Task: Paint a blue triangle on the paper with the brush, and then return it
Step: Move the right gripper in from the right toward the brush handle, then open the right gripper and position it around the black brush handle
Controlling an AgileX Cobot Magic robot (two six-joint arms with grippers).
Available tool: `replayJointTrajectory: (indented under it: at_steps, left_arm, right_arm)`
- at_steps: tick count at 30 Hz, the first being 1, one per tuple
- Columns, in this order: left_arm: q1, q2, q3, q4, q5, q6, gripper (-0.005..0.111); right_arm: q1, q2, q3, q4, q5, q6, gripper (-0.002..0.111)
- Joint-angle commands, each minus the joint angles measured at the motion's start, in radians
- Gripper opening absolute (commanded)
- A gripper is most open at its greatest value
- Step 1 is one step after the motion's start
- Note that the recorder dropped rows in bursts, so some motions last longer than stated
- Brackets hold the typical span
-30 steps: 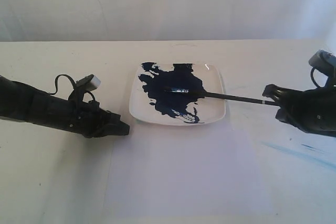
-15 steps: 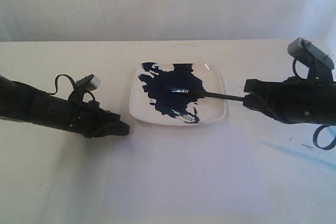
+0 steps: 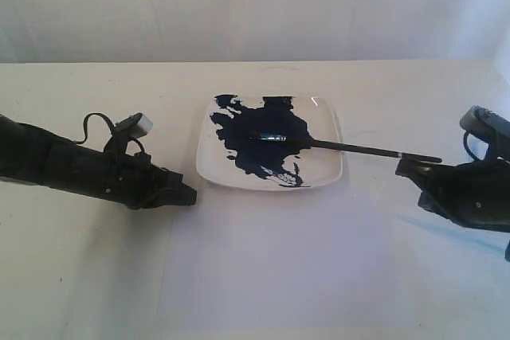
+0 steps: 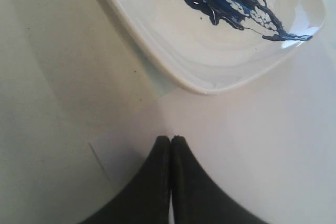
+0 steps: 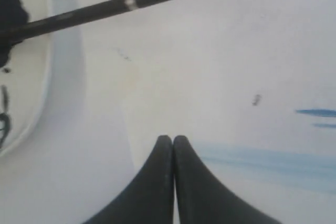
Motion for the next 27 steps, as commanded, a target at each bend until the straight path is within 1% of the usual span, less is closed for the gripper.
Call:
replayJointTrajectory:
  at_steps: [1,5,8,10,11,12,13,15,17,19,20,22,24,25,27]
  left_arm:
    - [-0.006,0.017,0.006,0.0,0.003,-0.009,0.0]
    - [-0.006,0.017,0.006,0.0,0.001,-0.009,0.0]
    - [-0.006,0.017,0.006,0.0,0.001,-0.009,0.0]
    - [-0.006,0.017,0.006,0.0,0.001,-0.009,0.0]
    - [-0.006,0.017,0.006,0.0,0.001,-0.009,0.0]
    - [-0.006,0.017,0.006,0.0,0.001,-0.009,0.0]
    - [-0.006,0.017,0.006,0.0,0.001,-0.009,0.0]
    - [-0.006,0.017,0.006,0.0,0.001,-0.009,0.0]
    - [-0.006,0.017,0.006,0.0,0.001,-0.009,0.0]
    - [-0.006,0.017,0.006,0.0,0.001,-0.009,0.0]
    - [-0.006,0.017,0.006,0.0,0.001,-0.009,0.0]
    - [-0.006,0.017,0.006,0.0,0.001,-0.009,0.0]
    - [-0.006,0.017,0.006,0.0,0.001,-0.009,0.0]
    - [-0.006,0.017,0.006,0.0,0.001,-0.009,0.0]
    - [-0.006,0.017,0.006,0.0,0.001,-0.009,0.0]
  right_arm:
    - [-0.002,0.028,-0.003,0.001,0.013,-0.197,0.0]
    - [-0.003,0.026,-0.003,0.001,0.176,-0.612,0.0]
    - [-0.003,0.02,-0.023,0.001,0.23,-0.823,0.0]
    - [-0.003,0.007,-0.08,0.0,0.195,-0.883,0.0]
    - [-0.003,0.002,-0.101,-0.044,0.186,-0.883,0.0]
    - [-0.003,-0.003,-0.153,-0.132,0.176,-0.883,0.0]
    - [-0.003,-0.005,-0.18,-0.152,0.173,-0.883,0.001]
    - [-0.003,-0.005,-0.243,-0.18,0.137,-0.883,0.01]
    - [-0.002,-0.005,-0.284,-0.286,0.1,-0.883,0.039]
    - [-0.002,-0.005,-0.292,-0.317,0.059,-0.883,0.067]
    - [-0.002,-0.005,-0.292,-0.315,0.023,-0.874,0.073]
    - [-0.002,-0.005,-0.29,-0.308,-0.019,-0.768,0.074]
    - [-0.002,-0.005,-0.29,-0.303,0.021,-0.51,0.073]
    - [-0.002,-0.005,-0.287,-0.303,0.096,-0.34,0.071]
    - [-0.002,-0.005,-0.274,-0.303,0.204,-0.126,0.067]
